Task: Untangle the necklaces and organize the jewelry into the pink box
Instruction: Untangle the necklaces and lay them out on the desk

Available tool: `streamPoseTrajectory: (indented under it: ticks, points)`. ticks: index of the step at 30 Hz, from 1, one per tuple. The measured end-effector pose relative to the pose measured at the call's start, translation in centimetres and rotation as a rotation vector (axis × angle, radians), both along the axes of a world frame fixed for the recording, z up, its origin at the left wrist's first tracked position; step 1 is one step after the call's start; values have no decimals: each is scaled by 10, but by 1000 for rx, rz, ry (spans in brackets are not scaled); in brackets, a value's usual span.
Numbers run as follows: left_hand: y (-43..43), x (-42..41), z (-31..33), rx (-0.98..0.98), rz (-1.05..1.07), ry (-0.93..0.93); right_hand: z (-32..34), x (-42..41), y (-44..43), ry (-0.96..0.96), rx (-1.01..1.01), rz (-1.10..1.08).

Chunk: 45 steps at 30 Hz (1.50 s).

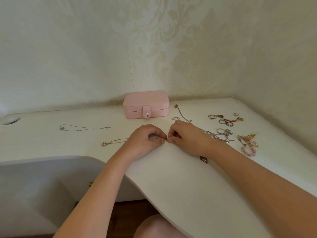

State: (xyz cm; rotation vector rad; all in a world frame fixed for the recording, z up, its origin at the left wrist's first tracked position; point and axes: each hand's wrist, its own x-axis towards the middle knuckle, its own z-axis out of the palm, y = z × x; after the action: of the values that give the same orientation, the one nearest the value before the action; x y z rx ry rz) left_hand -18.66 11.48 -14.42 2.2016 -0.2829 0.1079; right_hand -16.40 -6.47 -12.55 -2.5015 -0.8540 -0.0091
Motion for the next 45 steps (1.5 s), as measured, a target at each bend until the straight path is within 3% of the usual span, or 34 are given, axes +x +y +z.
streamPoseTrajectory:
  ticks: [3,7,11,14,19,24,30,36,42,45]
  points:
    - [-3,-4,2,-26,-14,39,0,-2,0,47,37,3]
    - [-8,-11,4,-123,7,60,7,-2,-5,237,218,6]
    - [-8,-14,5,-265,6,74,9,-5,-9,386,274,47]
    - [-8,-15,5,-263,8,70,10,-8,-12,491,379,78]
    - [-10,-18,7,-216,-4,73,11,-9,-16,539,486,77]
    - [-19,-27,6,-437,-75,164,14,-10,-12,529,543,76]
    - [-21,-30,7,-488,-42,139,23,-18,-9,515,719,48]
    - [-22,-39,14,-613,-60,115,28,-20,-13,648,828,85]
    - [-21,-41,17,-585,-27,121,27,-18,-14,799,893,132]
    - [-18,-42,17,-549,-20,123,30,-17,-18,778,896,140]
